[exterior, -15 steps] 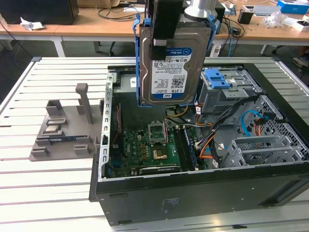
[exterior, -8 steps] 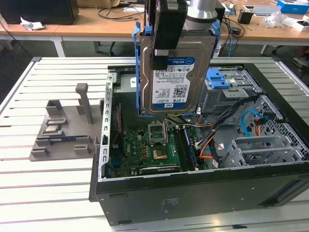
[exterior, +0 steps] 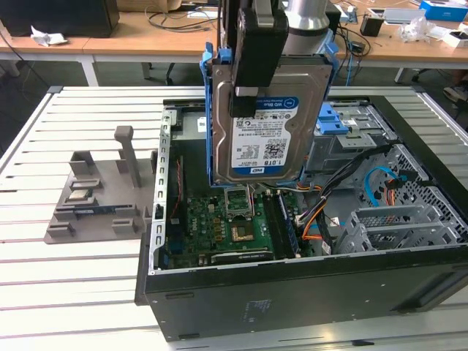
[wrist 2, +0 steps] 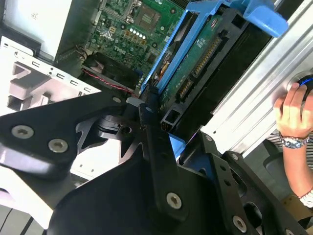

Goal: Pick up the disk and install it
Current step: 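Pick up the disk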

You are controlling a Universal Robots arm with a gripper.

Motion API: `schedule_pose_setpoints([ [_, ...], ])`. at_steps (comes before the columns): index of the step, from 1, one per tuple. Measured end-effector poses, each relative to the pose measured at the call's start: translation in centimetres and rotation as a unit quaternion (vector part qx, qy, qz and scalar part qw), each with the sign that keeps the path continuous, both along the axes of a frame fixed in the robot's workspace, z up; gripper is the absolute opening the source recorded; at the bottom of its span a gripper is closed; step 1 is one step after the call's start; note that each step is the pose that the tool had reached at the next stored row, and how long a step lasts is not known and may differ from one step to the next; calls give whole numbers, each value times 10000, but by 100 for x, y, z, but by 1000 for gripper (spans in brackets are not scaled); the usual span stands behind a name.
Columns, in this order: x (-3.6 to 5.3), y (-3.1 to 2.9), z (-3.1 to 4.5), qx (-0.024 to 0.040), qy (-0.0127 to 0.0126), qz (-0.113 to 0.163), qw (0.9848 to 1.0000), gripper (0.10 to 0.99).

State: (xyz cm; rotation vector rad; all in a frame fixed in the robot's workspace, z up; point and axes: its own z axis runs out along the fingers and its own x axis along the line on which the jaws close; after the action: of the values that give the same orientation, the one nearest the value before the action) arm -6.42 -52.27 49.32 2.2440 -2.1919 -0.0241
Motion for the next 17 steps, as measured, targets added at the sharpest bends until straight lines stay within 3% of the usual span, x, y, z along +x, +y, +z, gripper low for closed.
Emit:
schedule_pose_setpoints([
  [7,0,-164,-11,0,0,0,10000,369],
  [11,0,-314,-19,0,0,0,10000,369],
  [17,40,-347,-22,42,0,0,10000,369],
])
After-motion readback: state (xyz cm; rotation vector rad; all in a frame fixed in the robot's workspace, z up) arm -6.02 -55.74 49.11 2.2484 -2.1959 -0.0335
